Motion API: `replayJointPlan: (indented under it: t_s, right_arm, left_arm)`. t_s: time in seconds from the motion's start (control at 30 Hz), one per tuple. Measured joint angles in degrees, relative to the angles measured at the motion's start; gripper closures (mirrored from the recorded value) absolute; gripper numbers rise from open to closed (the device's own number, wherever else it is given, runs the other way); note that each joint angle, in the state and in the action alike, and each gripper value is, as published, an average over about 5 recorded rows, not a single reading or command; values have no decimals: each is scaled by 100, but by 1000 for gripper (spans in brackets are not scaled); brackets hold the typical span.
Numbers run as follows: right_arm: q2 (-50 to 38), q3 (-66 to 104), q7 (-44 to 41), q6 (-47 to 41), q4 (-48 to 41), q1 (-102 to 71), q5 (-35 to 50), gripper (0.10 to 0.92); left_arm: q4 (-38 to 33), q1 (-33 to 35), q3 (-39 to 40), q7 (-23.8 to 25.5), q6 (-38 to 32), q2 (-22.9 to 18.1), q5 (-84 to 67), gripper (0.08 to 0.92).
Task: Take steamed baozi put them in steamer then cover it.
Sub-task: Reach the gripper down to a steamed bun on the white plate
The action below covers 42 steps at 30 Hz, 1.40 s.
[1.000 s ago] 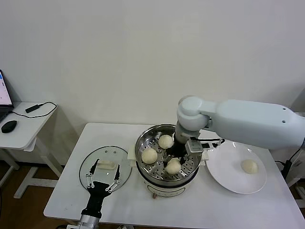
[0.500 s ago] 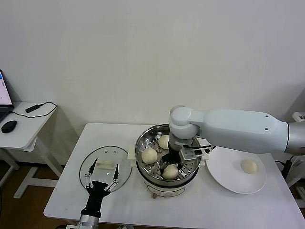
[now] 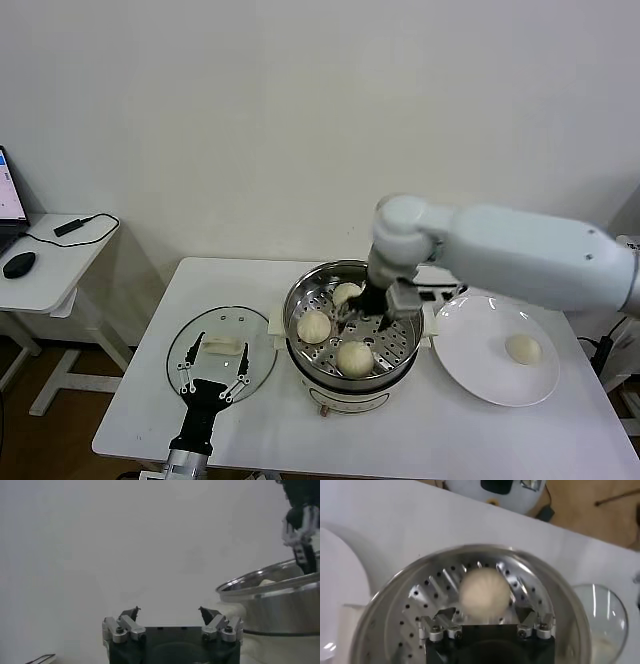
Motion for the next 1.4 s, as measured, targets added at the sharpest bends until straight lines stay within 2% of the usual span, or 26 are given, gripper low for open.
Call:
replayJointPlan:
  t_s: [0.3,0.47,0.93,1.4]
  right_arm:
    - [-812,90,-317,-1503,-1205,135,1255,203]
    - [-1165,156,-378,-2006,-2043,-69,1580,203]
    - [-1410,1099,-222,-2439,-3958,-1619,1077,203]
    - [-1296,1884,-39,-2535,-4774,-2814,611,203]
  left_arm:
    - [-59,18,-20,-1,-1,26,2,177]
    - [-63,17,-19,-5,-1,33,-5,177]
    - [-45,60,-17,-11,17,24,-9,177]
    - [-19,64,-20,-12,27,20,-5,177]
